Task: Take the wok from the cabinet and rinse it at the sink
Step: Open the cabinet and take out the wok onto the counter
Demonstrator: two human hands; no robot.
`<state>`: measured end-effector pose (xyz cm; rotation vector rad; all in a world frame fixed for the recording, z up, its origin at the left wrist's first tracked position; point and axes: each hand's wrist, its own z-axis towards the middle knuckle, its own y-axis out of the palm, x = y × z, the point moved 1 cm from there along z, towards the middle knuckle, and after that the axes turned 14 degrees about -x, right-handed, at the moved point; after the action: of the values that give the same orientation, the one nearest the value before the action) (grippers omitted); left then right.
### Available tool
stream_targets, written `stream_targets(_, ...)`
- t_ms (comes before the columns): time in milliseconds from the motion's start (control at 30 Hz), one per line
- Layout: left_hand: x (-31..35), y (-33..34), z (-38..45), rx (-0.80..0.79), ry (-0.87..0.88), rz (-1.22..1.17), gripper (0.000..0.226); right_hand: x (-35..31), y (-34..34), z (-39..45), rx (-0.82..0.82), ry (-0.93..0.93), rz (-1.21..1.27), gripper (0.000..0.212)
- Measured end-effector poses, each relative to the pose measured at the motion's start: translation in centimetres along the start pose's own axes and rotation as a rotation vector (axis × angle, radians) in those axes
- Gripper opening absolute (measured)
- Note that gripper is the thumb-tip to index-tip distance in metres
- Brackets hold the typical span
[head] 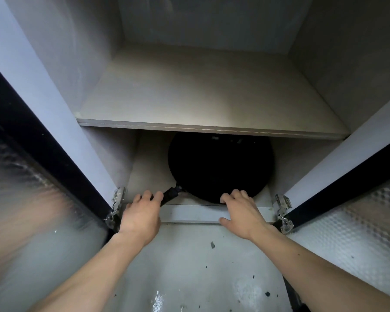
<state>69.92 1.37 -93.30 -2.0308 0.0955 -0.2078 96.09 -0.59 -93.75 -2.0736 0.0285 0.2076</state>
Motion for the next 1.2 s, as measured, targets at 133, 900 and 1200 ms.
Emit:
stream_targets(133, 0.4, -0.7, -1.1, -0.014, -0.008, 0.021, 0.039, 0.4, 0.4, -0.9, -0.042, -0.076, 0.029, 0.036)
stream_targets(900, 2.6, 3.8, 0.1, 0.045, 0.205, -0.038, 0.094, 4.0, 1.2, -3.5, 0.086, -0.155, -0.13, 0.014)
stream_targets(1200, 2.7, 1.0, -1.6, 0.108, 0.172, -0.011, 0.058, 4.1, 0.5, -4.3, 0.157, -0.183, -0.173, 0.029)
